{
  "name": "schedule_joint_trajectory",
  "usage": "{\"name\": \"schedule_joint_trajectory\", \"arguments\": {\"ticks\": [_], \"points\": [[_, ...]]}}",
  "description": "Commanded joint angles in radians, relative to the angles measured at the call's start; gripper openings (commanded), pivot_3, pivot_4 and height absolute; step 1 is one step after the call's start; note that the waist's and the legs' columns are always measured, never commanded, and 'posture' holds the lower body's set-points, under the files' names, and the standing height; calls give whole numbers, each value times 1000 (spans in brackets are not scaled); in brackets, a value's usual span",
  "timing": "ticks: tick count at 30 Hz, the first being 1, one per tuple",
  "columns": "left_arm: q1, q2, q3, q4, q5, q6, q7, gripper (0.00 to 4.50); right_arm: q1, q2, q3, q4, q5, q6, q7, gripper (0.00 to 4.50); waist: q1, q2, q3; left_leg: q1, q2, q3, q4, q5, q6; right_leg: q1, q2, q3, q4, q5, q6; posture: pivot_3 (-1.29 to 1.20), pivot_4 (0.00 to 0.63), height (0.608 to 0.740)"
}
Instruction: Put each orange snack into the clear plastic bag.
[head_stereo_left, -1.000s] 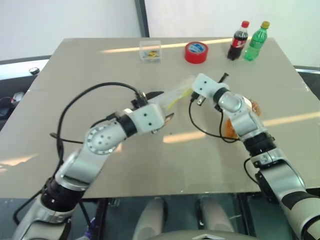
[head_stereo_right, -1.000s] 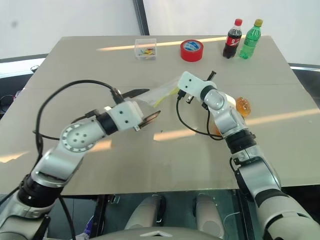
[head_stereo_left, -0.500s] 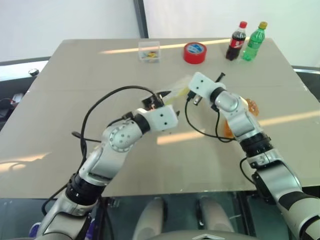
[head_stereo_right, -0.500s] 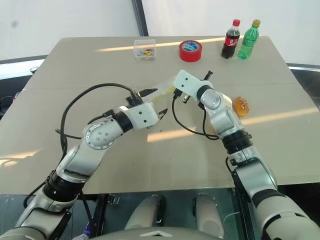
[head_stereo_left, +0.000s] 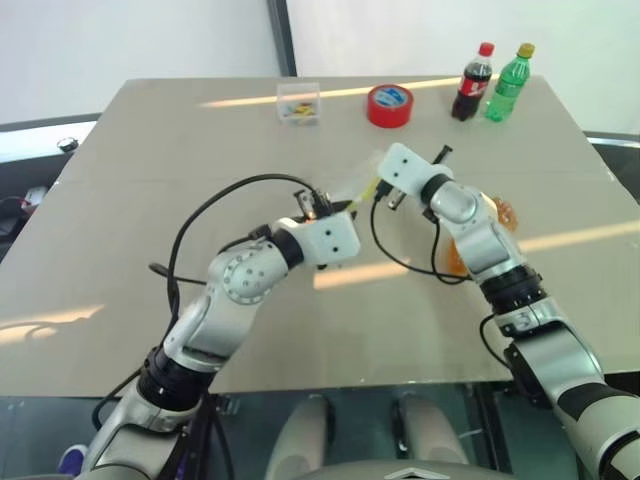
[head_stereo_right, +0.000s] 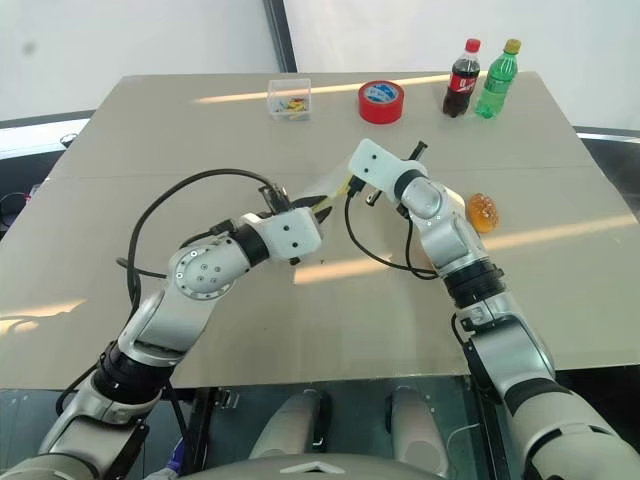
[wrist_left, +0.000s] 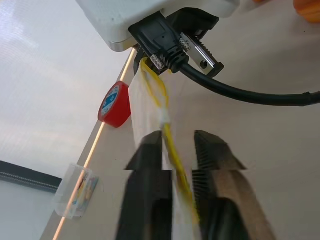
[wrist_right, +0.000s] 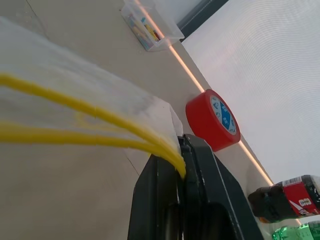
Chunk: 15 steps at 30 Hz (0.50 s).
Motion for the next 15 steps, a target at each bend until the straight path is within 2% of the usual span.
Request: {"name": "schedule_joint_trajectory", "arguments": {"ticks": [1,7,8,10,14,15], "points": [[1,3,45,2,0,-4,-6,89,-11,-10,-13,-63,1,0,-9,0,0,0,0,0,0,0,0,0,0,0,0,0,0,0,0,0,150,740],[2,27,122,132,-53,-145,12,89,28,-28,0,-92,18,18,55,0,0,0,0,0,0,0,0,0,0,0,0,0,0,0,0,0,150,740],[2,29,133,157,-59,-175,16,0,36,-31,-1,-105,19,22,58,608,1,0,0,0,0,0,0,0,0,0,0,0,0,0,0,0,150,740],[-5,28,151,211,-106,-263,-6,0,54,-34,-13,-136,26,37,55,1294,1,0,0,-1,0,0,1,0,0,-1,0,0,0,0,0,0,150,740],[-26,29,188,285,-168,-341,-34,0,125,-49,-46,-258,79,108,102,3222,3,0,0,-1,1,0,1,0,0,-1,-1,0,0,0,0,0,150,740],[-32,31,194,299,-175,-359,-38,0,145,-59,-52,-296,89,126,119,3222,4,0,0,-2,1,-1,1,0,0,-2,-1,-1,0,0,0,0,150,740]]}}
